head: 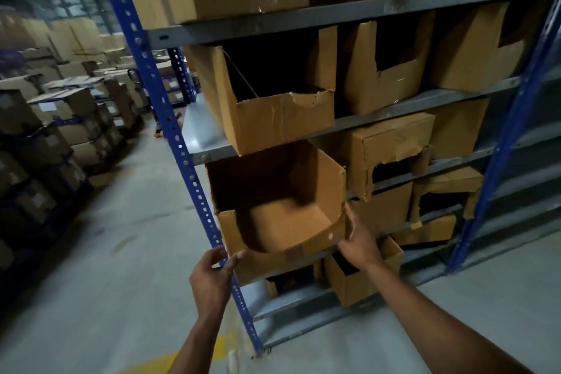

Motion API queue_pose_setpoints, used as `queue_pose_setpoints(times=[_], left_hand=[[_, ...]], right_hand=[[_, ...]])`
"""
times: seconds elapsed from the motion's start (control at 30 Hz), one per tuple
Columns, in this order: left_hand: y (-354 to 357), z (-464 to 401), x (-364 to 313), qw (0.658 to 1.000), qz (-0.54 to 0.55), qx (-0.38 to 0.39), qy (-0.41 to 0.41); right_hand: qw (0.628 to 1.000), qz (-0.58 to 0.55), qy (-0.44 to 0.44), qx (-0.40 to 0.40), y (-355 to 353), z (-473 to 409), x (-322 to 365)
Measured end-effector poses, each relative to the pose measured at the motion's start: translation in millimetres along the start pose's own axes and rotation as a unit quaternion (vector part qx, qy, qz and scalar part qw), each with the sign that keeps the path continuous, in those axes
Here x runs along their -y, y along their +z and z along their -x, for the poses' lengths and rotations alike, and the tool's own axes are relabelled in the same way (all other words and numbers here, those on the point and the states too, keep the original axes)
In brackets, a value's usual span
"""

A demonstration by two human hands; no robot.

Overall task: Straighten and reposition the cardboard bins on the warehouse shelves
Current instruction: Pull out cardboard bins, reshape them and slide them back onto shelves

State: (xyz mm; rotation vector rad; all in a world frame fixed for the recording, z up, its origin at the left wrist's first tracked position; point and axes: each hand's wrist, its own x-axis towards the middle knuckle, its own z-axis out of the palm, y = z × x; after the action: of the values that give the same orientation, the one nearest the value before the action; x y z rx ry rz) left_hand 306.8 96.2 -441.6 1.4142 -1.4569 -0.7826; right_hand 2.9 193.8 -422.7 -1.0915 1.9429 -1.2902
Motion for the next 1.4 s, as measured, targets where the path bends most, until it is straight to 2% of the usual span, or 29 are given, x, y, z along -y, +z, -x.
queue_pose_setpoints(times=[0.13, 0.47, 0.53, 0.6, 0.67, 0.73, 0.83, 1.07, 1.27, 1.4], left_hand=[[14, -27, 8, 0.998, -0.046, -0.034, -0.034], [75, -94, 21, 0.988, -0.071, -0.033, -0.133], [86, -100, 36, 0.988, -0.059, -0.002, -0.143], [96, -95, 58, 0.982, -0.055, 0.073, -0.166], [106, -78, 79, 0.964, -0.045, 0.14, -0.224], [114, -57, 95, 0.945, -0.033, 0.171, -0.276], [123, -27, 105, 0.931, -0.016, 0.18, -0.316], [139, 18, 81, 0.935, 0.017, 0.188, -0.301], [170, 47, 55, 0.922, 0.055, 0.267, -0.274], [202, 53, 18, 0.917, 0.091, 0.305, -0.241]], right_hand=[[0.997, 0.018, 0.023, 0.077, 17, -19, -20], [0.989, 0.084, -0.024, 0.118, 46, -148, -34], [0.99, 0.088, -0.037, 0.107, 55, -169, -37], [0.994, 0.087, -0.016, 0.064, 64, -179, -45], [0.997, 0.077, 0.015, 0.025, 74, -180, -67], [0.996, 0.076, 0.033, 0.043, 82, -173, -92], [0.989, 0.086, 0.053, 0.112, 86, -152, -127], [0.99, 0.053, 0.066, 0.11, 59, -88, -168], [0.991, 0.017, 0.129, 0.001, -22, -43, -152], [0.99, 0.011, 0.132, -0.053, -77, -39, -144]])
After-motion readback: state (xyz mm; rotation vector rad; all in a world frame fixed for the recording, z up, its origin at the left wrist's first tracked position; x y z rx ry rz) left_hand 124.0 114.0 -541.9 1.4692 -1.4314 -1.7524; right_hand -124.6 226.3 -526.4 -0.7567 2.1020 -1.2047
